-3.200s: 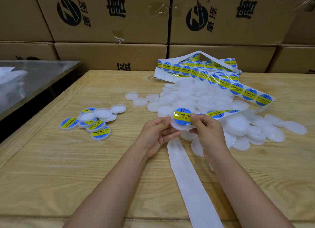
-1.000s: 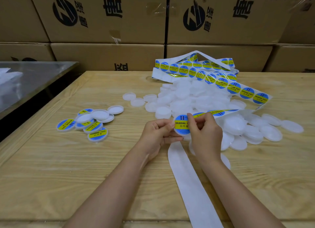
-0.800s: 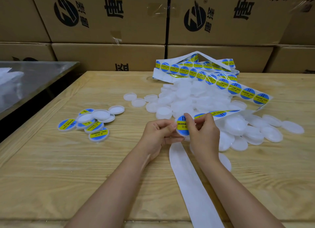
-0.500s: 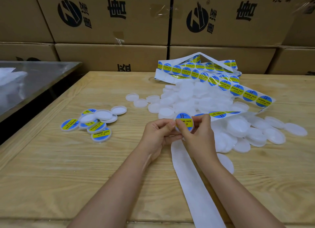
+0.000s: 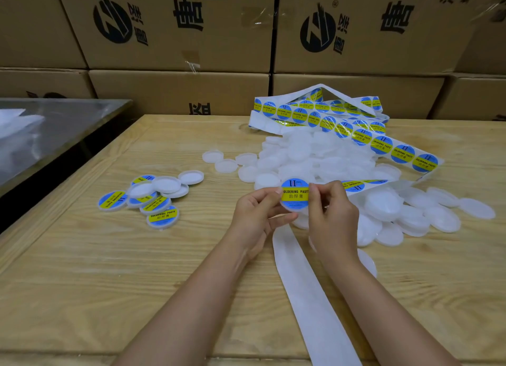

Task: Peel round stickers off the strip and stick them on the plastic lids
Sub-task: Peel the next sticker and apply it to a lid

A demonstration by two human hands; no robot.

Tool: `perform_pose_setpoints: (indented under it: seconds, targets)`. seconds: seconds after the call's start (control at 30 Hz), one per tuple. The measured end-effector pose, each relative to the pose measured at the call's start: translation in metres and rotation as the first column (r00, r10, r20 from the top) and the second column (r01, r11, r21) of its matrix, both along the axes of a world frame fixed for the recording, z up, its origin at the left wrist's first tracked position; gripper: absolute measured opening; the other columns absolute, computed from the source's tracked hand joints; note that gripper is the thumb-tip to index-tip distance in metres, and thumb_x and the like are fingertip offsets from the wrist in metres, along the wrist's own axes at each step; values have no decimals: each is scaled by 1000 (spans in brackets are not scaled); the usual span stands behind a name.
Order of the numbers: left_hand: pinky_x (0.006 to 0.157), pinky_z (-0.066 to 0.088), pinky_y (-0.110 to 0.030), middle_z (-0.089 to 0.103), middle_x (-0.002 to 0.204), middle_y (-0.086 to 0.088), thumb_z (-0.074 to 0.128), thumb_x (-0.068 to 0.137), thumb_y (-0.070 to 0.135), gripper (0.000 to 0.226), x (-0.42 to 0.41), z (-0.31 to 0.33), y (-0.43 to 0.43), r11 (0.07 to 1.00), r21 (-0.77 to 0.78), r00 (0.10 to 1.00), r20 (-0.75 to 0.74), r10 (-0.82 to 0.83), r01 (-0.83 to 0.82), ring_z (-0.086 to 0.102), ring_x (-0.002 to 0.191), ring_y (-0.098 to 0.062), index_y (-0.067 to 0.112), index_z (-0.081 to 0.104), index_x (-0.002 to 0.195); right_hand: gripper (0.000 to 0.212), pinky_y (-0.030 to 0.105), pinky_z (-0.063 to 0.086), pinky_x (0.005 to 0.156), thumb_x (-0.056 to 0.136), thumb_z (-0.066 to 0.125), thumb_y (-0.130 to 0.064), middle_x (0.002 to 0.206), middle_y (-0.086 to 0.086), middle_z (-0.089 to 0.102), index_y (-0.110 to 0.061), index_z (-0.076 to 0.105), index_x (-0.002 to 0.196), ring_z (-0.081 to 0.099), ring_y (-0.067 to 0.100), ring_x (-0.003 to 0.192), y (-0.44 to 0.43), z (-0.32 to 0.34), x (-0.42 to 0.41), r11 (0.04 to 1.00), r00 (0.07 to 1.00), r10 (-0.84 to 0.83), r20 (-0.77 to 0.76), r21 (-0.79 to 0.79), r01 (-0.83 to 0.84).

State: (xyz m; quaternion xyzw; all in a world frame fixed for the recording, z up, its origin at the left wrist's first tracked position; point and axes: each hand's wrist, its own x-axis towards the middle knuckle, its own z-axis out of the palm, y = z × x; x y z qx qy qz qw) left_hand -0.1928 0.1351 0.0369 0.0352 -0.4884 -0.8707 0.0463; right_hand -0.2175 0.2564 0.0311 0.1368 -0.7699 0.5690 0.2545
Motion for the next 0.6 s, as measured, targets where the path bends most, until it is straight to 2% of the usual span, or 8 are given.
perform_pose_setpoints:
  seconds: [0.17,0.3,0.47,0.6]
  targets:
    - [58,55,-25,72,81,-12,53,93,6,17,0,-2,5,997,-61,999,-14,42,-43,70,70,-20,3,66,82,16,9,39,56,90,61,-19,64,-9,58,-13,51,79,55,0,63,0,-2,1,999,999,-17,50,-42,19]
    - [57,55,-26,72,81,-15,51,93,5,19,-1,-2,6,992,-87,996,-4,89,-89,70,71,-23,3,68,83,25,13,40,58,79,71,-29,71,-2,58,-19,50,85,55,5,66,-3,-1,1,1000,993,-16,121,9,15]
    - [51,53,-25,71,72,-10,56,92,14,22,0,-1,7,984,-115,990,-7,139,-139,68,64,-17,3,71,80,35,32,47,75,75,74,-32,90,-2,61,-23,46,94,58,17,87,-9,-4,6,993,987,44,152,106,-60]
    - [51,52,-24,70,69,-3,61,88,12,12,-1,-2,8,970,-152,982,-22,188,-190,66,62,-12,4,70,88,39,28,43,76,73,75,-30,94,-2,59,-23,47,99,55,17,91,-10,-5,6,983,991,48,121,168,-68]
